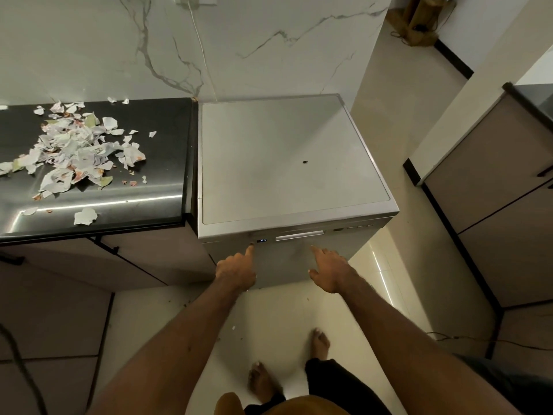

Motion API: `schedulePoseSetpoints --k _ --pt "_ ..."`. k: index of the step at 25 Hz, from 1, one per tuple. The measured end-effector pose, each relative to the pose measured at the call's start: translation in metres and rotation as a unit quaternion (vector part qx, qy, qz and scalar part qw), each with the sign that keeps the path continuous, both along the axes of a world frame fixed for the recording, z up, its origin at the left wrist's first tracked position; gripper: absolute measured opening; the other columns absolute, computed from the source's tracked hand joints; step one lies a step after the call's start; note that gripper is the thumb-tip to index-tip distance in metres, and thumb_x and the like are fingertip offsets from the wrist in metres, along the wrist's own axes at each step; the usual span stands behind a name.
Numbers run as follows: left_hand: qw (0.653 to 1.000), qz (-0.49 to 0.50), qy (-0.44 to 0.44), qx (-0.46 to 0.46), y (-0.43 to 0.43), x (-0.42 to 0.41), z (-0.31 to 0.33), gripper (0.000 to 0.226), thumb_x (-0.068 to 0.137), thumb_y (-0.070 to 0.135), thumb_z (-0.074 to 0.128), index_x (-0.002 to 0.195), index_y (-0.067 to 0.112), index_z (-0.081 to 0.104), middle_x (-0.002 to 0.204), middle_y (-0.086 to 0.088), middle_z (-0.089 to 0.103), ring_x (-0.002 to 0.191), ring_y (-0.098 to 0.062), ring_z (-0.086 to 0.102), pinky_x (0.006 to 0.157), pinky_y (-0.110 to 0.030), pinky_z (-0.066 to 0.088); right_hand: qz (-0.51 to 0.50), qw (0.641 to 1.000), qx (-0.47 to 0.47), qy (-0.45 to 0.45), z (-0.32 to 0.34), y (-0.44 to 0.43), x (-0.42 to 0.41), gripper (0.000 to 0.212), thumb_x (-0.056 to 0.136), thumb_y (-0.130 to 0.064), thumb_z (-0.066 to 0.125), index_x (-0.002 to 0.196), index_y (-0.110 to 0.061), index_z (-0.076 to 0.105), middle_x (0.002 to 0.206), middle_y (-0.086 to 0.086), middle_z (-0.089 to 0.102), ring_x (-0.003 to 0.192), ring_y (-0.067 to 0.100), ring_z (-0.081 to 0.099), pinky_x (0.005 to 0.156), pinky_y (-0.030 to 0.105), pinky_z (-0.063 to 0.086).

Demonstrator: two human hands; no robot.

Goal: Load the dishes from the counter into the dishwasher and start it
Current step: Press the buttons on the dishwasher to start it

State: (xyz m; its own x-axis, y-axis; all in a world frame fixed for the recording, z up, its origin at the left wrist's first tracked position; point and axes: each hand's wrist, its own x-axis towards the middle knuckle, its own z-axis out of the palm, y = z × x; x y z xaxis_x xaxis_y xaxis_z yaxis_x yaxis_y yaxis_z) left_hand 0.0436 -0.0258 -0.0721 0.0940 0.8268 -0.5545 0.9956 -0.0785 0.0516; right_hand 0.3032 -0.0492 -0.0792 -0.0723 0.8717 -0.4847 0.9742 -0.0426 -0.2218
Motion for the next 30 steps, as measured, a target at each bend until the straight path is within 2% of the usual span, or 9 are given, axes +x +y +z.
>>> schedulePoseSetpoints --k 3,6,11,14,17,24,30 --pt "1.0 0.015 -0.015 0.019 -0.003 0.001 0.012 0.089 0.096 0.046 0.059 0.164 0.03 0.005 0.141 -0.014 0.058 0.128 -0.036 0.058 0.103 -0.047 0.046 -0.041 0.999 -0.008 0.008 -0.002 0.006 0.026 0.076 0.101 -0.044 0.057 0.163 -0.016 0.023 0.158 0.015 0.045 0.142 0.036 0.045 0.115 0.049 0.04" --pt "1.0 0.015 -0.006 0.025 -0.001 0.003 0.021 0.096 0.095 0.049 0.06 0.164 0.034 -0.005 0.141 -0.015 0.058 0.128 -0.036 0.058 0.103 -0.049 0.047 -0.081 0.996 -0.007 0.021 -0.005 0.018 0.051 0.076 0.099 -0.044 0.06 0.16 -0.012 0.027 0.157 0.018 0.046 0.141 0.039 0.047 0.113 0.05 0.043" --pt "1.0 0.023 -0.003 0.001 0.008 0.035 0.03 0.097 0.094 0.05 0.059 0.162 0.041 -0.009 0.143 -0.015 0.056 0.129 -0.036 0.057 0.103 -0.049 0.048 -0.122 0.99 -0.003 0.066 -0.007 0.04 0.082 0.078 0.099 -0.043 0.061 0.161 -0.011 0.026 0.156 0.02 0.047 0.14 0.041 0.048 0.112 0.048 0.044" --pt "0.999 0.043 -0.024 -0.002 0.012 0.069 0.029 0.097 0.094 0.052 0.059 0.162 0.039 -0.008 0.146 -0.017 0.053 0.132 -0.038 0.055 0.105 -0.05 0.046 -0.16 0.982 -0.018 0.099 -0.017 0.043 0.107 0.083 0.099 -0.041 0.061 0.164 -0.011 0.018 0.158 0.021 0.044 0.142 0.041 0.046 0.115 0.049 0.042" --pt "0.998 0.061 -0.032 0.003 0.007 0.096 0.024 0.097 0.095 0.051 0.058 0.161 0.039 -0.012 0.141 -0.018 0.057 0.129 -0.039 0.057 0.102 -0.051 0.048 -0.195 0.973 -0.036 0.115 -0.029 0.04 0.13 0.091 0.099 -0.041 0.062 0.166 -0.013 0.007 0.161 0.02 0.04 0.144 0.04 0.044 0.115 0.049 0.041" --pt "0.992 0.117 -0.037 -0.005 -0.011 0.133 0.006 0.1 0.094 0.05 0.058 0.158 0.045 -0.019 0.129 -0.017 0.065 0.119 -0.039 0.063 0.097 -0.052 0.053 -0.137 0.983 -0.064 0.102 -0.052 0.031 0.166 0.097 0.101 -0.037 0.061 0.166 -0.018 -0.007 0.154 0.023 0.048 0.137 0.042 0.05 0.111 0.05 0.044" --pt "0.989 0.139 -0.044 -0.013 -0.022 0.149 0.0 0.104 0.094 0.05 0.058 0.153 0.046 -0.027 0.124 -0.016 0.068 0.112 -0.038 0.067 0.096 -0.055 0.054 -0.132 0.984 -0.051 0.111 -0.056 0.033 0.183 0.102 0.099 -0.034 0.061 0.164 -0.026 -0.017 0.15 0.023 0.051 0.132 0.042 0.053 0.106 0.052 0.046"
